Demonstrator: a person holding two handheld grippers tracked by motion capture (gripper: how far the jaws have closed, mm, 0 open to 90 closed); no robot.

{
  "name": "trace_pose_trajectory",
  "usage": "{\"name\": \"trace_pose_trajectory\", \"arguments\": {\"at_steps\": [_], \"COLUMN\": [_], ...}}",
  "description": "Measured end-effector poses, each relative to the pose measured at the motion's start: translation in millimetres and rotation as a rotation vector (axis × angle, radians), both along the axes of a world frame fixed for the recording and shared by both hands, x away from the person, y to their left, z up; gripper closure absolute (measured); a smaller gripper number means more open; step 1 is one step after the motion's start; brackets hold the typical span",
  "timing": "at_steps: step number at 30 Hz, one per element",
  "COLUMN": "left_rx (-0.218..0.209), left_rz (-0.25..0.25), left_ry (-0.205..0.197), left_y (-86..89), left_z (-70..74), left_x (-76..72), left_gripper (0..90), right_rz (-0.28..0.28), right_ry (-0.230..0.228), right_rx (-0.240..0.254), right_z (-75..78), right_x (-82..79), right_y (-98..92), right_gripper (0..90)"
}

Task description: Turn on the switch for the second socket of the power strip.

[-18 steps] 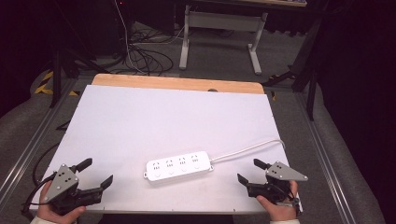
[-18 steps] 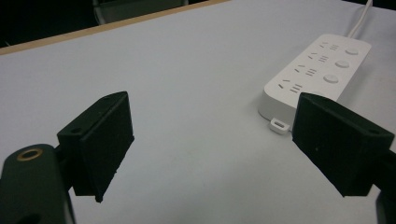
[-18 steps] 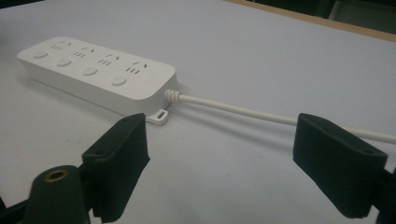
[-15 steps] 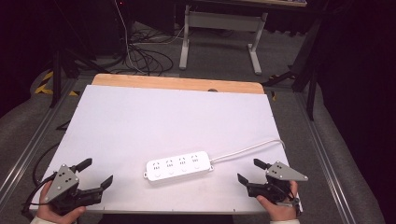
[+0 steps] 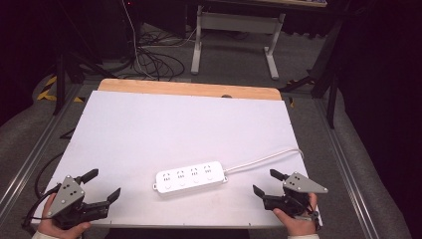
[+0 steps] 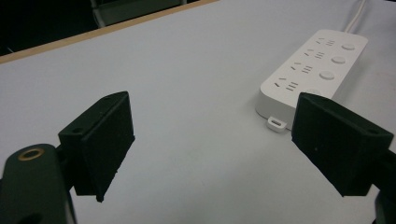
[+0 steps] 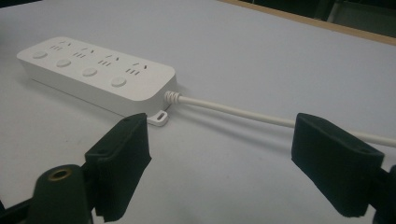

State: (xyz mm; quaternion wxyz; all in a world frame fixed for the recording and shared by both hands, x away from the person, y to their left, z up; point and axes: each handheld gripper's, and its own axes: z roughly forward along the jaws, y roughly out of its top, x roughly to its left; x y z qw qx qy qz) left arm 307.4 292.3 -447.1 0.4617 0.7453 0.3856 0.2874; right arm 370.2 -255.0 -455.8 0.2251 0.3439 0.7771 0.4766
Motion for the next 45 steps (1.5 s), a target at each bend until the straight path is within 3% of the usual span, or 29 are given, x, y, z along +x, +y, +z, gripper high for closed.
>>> {"name": "trace_pose_trajectory", "arguments": {"at_steps": [9, 16, 22, 34, 45], "left_rx": [0.031, 0.03, 0.031, 0.048, 0.048], "left_rz": [0.01, 0.01, 0.017, 0.013, 0.016], "left_ry": [0.001, 0.001, 0.01, 0.012, 0.015], "left_y": [-0.4, 0.0, -1.0, -1.1, -1.1], "left_z": [-1.0, -0.9, -1.4, -1.0, -1.0], "left_x": [0.7, 0.8, 0.5, 0.2, -0.1], "left_gripper": [13.4, 13.2, 13.2, 13.3, 13.3], "right_rz": [0.002, 0.009, -0.008, 0.036, 0.106], "right_ry": [-0.005, -0.019, 0.002, -0.01, -0.042], "right_rx": [-0.014, -0.029, -0.045, -0.035, -0.071], "right_z": [0.6, 2.2, 9.2, 34.8, 59.0], "right_x": [0.5, -0.2, 2.3, 9.5, 21.9], "right_y": [1.4, 5.4, 9.0, 22.9, 47.6], "right_gripper": [22.0, 27.1, 34.0, 39.1, 39.1]}}
